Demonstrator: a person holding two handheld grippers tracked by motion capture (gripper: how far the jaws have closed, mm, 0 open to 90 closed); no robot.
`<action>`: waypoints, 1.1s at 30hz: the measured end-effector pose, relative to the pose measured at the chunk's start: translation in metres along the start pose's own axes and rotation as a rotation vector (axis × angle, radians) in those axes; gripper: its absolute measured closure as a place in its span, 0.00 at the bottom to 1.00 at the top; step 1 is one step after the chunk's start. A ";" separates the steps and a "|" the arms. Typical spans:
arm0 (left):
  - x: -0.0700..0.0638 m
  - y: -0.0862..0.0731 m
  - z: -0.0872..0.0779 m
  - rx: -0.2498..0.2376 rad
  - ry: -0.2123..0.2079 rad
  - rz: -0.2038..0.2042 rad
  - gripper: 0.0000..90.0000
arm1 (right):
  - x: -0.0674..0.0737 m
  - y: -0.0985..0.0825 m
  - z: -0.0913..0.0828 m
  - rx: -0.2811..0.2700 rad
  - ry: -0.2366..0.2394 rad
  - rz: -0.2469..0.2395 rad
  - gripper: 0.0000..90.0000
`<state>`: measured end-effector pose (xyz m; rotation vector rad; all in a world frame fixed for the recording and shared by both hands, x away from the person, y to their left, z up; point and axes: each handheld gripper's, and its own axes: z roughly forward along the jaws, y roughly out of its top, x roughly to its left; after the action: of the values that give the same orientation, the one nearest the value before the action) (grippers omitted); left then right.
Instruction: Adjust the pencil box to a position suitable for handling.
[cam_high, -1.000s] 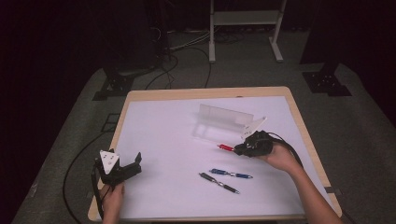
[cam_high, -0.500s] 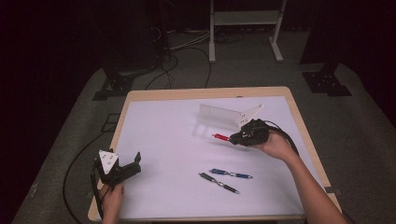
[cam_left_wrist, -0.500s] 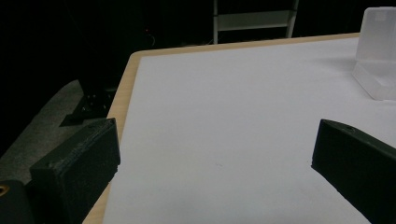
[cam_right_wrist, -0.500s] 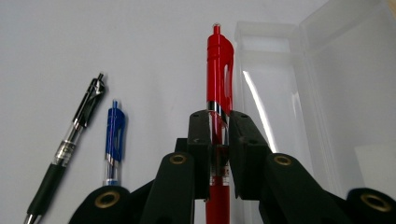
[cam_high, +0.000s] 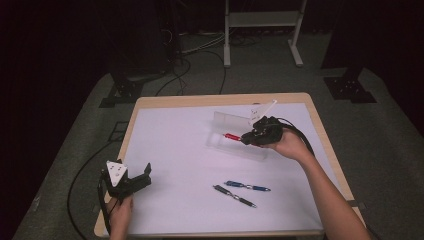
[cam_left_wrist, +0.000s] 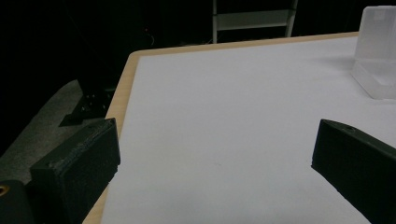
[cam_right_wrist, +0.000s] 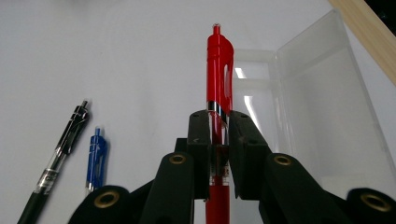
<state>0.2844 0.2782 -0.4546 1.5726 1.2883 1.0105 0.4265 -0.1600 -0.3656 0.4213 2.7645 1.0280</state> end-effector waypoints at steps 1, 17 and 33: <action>0.000 0.000 0.000 0.000 -0.001 0.000 0.00 | -0.001 0.000 0.001 -0.001 0.002 0.002 0.87; 0.000 0.000 0.000 -0.001 -0.004 -0.001 0.00 | -0.020 -0.008 0.025 0.021 0.008 0.021 0.87; 0.000 0.000 0.001 0.002 -0.010 -0.006 0.00 | -0.035 -0.012 0.047 0.072 0.000 0.035 0.87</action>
<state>0.2850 0.2783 -0.4546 1.5728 1.2870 0.9962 0.4684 -0.1510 -0.4070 0.4814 2.8102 0.9381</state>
